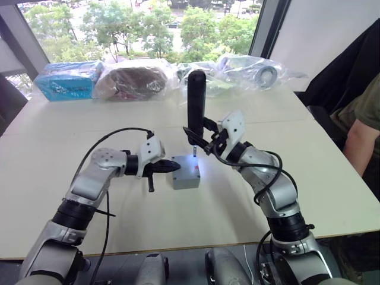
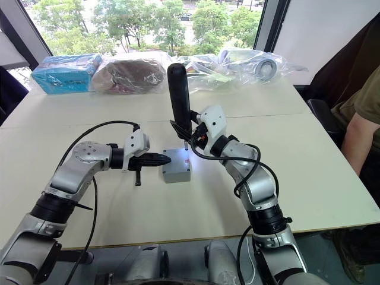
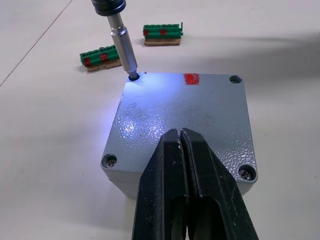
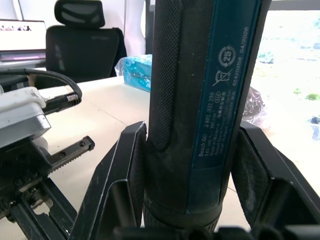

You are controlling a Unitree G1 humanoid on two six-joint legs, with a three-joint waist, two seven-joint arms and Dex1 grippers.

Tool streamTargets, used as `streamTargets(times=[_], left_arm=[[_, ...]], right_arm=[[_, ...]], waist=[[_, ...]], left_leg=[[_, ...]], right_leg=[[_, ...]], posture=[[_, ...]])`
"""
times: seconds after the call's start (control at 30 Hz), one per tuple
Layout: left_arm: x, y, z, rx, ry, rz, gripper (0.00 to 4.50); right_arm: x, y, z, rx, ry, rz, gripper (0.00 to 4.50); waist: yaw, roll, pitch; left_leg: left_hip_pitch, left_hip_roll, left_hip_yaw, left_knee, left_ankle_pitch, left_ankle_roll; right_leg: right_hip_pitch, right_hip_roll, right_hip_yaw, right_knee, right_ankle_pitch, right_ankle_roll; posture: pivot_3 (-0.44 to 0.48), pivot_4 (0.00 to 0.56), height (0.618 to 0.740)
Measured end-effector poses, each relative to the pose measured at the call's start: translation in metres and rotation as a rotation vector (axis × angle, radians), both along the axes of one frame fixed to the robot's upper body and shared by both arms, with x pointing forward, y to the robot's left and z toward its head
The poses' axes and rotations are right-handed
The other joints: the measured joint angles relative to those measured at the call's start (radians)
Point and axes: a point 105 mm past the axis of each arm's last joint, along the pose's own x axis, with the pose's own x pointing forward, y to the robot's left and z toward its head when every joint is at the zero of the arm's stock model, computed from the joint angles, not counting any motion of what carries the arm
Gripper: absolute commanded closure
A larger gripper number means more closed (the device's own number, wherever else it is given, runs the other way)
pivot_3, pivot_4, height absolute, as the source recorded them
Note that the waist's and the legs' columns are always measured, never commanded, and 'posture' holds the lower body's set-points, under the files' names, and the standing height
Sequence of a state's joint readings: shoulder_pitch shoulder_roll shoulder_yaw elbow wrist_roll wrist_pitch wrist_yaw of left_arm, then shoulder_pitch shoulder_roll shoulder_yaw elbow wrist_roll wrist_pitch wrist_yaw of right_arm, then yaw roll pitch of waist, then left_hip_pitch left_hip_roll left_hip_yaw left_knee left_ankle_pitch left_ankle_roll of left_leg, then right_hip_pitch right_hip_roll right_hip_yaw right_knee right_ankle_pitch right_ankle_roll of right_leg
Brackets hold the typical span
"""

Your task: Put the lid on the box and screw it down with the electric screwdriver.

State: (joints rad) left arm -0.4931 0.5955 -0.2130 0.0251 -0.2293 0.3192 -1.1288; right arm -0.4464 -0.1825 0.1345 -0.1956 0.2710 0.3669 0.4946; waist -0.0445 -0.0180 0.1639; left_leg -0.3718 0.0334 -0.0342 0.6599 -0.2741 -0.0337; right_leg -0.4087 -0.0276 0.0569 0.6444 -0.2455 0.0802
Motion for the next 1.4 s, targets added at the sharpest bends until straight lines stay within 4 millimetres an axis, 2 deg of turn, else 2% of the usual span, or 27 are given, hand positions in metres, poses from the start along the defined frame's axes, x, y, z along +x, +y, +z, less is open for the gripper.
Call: streamTargets(times=[0.23, 0.33, 0.4, 0.47, 0.5, 0.53, 0.63, 0.7, 0.87, 1.0, 1.17, 1.3, 1.37, 1.4], left_arm=[[-0.003, 0.0, 0.006, -0.023, -0.009, -0.004, 4.5], [-0.005, 0.0, 0.012, -0.037, -0.016, -0.006, 4.5], [-0.008, -0.001, 0.017, -0.032, -0.025, -0.016, 4.5], [-0.012, -0.001, 0.026, -0.044, -0.035, -0.025, 4.5], [-0.014, 0.0, 0.032, -0.051, -0.047, -0.027, 4.5], [-0.017, 0.002, 0.043, -0.055, -0.073, -0.033, 4.5], [-0.022, 0.004, 0.062, -0.076, -0.126, -0.044, 4.5], [-0.026, 0.002, 0.071, -0.104, -0.134, -0.055, 4.5], [-0.034, 0.002, 0.085, -0.139, -0.139, -0.066, 4.5], [-0.039, 0.003, 0.093, -0.152, -0.142, -0.072, 4.5], [-0.042, 0.006, 0.096, -0.16, -0.134, -0.059, 4.5], [-0.045, 0.006, 0.098, -0.155, -0.128, -0.054, 4.5], [-0.044, 0.007, 0.098, -0.151, -0.124, -0.043, 4.5], [-0.044, 0.008, 0.098, -0.149, -0.121, -0.042, 4.5]], right_arm=[[0.003, -0.008, 0.019, 0.128, 0.041, -0.03, 2.65], [0.008, -0.019, 0.051, 0.216, 0.026, -0.06, 2.65], [0.011, -0.034, 0.079, 0.27, 0.013, -0.102, 2.65], [0.013, -0.052, 0.096, 0.236, 0.014, -0.155, 2.65], [0.016, -0.061, 0.097, 0.202, 0.05, -0.188, 2.65], [0.022, -0.076, 0.087, 0.108, 0.159, -0.256, 2.65], [0.035, -0.108, 0.052, -0.008, 0.407, -0.401, 2.65], [0.035, -0.13, 0.029, -0.098, 0.562, -0.473, 2.65], [0.029, -0.169, 0.007, -0.29, 0.743, -0.589, 2.65], [0.021, -0.179, -0.009, -0.401, 0.898, -0.579, 2.65], [0.016, -0.18, -0.042, -0.465, 1.058, -0.538, 2.65], [0.02, -0.181, -0.046, -0.475, 1.076, -0.532, 2.65], [0.022, -0.181, -0.047, -0.474, 1.075, -0.53, 1.67], [0.024, -0.18, -0.047, -0.47, 1.068, -0.524, 1.49]], waist=[[0.0, 0.002, 0.011], [0.0, 0.004, 0.015], [0.001, 0.004, 0.019], [0.003, 0.003, 0.021], [0.003, 0.003, 0.021], [0.002, 0.003, 0.022], [0.002, 0.005, 0.023], [0.002, 0.007, 0.028], [-0.006, 0.008, 0.028], [-0.007, 0.007, 0.029], [-0.004, 0.006, 0.029], [-0.002, 0.006, 0.03], [-0.002, 0.005, 0.029], [-0.003, 0.004, 0.029]], left_leg=[[-0.006, 0.0, 0.001, -0.004, 0.0, 0.0], [-0.02, 0.0, 0.0, -0.003, 0.0, 0.0], [-0.021, 0.0, 0.0, -0.004, 0.001, 0.0], [-0.022, 0.0, 0.001, -0.007, 0.001, 0.0], [-0.022, -0.001, 0.001, -0.008, 0.0, 0.0], [-0.022, -0.001, 0.001, -0.009, 0.0, 0.0], [-0.022, -0.001, 0.002, -0.012, 0.0, 0.0], [-0.024, -0.001, 0.002, -0.012, 0.0, 0.0], [-0.033, -0.001, 0.002, -0.012, 0.0, 0.0], [-0.033, -0.001, 0.002, -0.011, 0.0, 0.0], [-0.033, -0.001, 0.002, -0.01, 0.0, 0.0], [-0.033, -0.001, 0.002, -0.008, 0.0, 0.0], [-0.033, -0.001, 0.002, -0.007, 0.0, 0.0], [-0.033, -0.001, 0.002, -0.006, 0.0, 0.0]], right_leg=[[-0.008, 0.0, 0.001, 0.0, 0.001, 0.0], [-0.024, 0.001, 0.001, 0.004, 0.005, -0.001], [-0.025, 0.001, 0.001, 0.004, 0.005, 0.001], [-0.025, 0.0, 0.0, 0.002, 0.005, 0.001], [-0.025, 0.0, 0.0, 0.002, 0.005, 0.001], [-0.025, -0.001, 0.0, 0.001, 0.004, 0.001], [-0.026, -0.001, 0.0, -0.002, 0.004, 0.0], [-0.028, -0.001, 0.001, -0.002, 0.004, 0.001], [-0.037, 0.001, 0.001, -0.002, 0.004, 0.001], [-0.037, 0.001, 0.001, -0.002, 0.004, 0.001], [-0.037, 0.001, 0.001, -0.002, 0.004, 0.001], [-0.036, 0.001, 0.001, -0.001, 0.004, 0.001], [-0.035, 0.001, 0.001, -0.001, 0.004, 0.001], [-0.035, 0.001, 0.001, -0.001, 0.004, 0.001]], posture=[[0.0, 0.15, 0.74], [0.0, 0.15, 0.74], [0.0, 0.15, 0.74], [0.0, 0.15, 0.74], [0.0, 0.15, 0.74], [0.0, 0.15, 0.74], [0.0, 0.15, 0.74], [0.0, 0.15, 0.74], [0.0, 0.15, 0.74], [0.0, 0.15, 0.74], [0.0, 0.15, 0.74], [0.0, 0.15, 0.74], [0.0, 0.15, 0.74], [0.0, 0.15, 0.74]])
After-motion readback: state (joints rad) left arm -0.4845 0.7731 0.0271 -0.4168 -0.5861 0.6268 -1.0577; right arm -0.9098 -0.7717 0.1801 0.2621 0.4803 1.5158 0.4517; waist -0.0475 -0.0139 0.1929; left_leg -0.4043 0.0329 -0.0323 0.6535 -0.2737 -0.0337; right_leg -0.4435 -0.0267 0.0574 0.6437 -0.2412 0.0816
